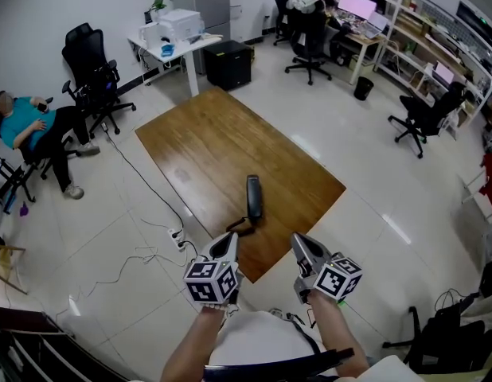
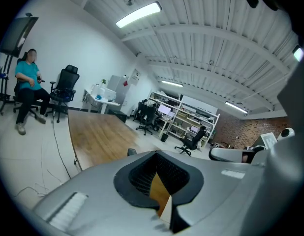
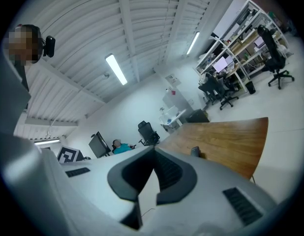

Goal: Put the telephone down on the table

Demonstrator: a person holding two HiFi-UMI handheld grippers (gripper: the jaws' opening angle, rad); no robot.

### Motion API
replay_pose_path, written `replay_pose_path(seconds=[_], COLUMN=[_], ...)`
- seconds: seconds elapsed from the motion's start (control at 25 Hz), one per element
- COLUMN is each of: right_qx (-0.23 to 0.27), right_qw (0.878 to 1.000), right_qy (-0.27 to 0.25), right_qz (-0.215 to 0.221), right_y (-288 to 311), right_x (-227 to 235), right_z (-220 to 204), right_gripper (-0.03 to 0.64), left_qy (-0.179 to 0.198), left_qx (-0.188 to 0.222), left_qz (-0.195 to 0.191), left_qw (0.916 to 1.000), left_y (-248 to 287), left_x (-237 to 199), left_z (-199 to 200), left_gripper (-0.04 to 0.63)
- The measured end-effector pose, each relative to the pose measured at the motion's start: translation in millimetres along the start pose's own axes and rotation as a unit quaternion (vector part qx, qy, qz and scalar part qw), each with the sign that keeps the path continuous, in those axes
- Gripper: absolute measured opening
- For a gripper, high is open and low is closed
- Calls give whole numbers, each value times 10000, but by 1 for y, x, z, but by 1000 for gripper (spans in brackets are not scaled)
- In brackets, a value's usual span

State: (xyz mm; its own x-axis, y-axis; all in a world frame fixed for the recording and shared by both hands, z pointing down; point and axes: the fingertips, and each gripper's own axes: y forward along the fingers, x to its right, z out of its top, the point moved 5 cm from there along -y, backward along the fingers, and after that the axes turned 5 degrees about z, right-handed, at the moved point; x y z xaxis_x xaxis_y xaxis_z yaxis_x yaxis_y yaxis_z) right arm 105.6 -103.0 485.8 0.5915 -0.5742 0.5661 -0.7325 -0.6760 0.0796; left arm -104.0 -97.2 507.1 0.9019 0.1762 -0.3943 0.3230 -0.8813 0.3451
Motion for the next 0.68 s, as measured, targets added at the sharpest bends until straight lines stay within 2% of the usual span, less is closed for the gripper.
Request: replay_pose_path(seconds=[0.68], right_qx=[-55], right_qw=[9999], right_qy=[71], right_qz=[116], right_y=[-6], right_x=[4], right_z=[3], right_gripper=[1], left_qy=[-22], left_qx=[-113], left_qz=[120], left_qw=[9999], left_y=[-1], left_x=[12], left_z=[-10], left_gripper=[0])
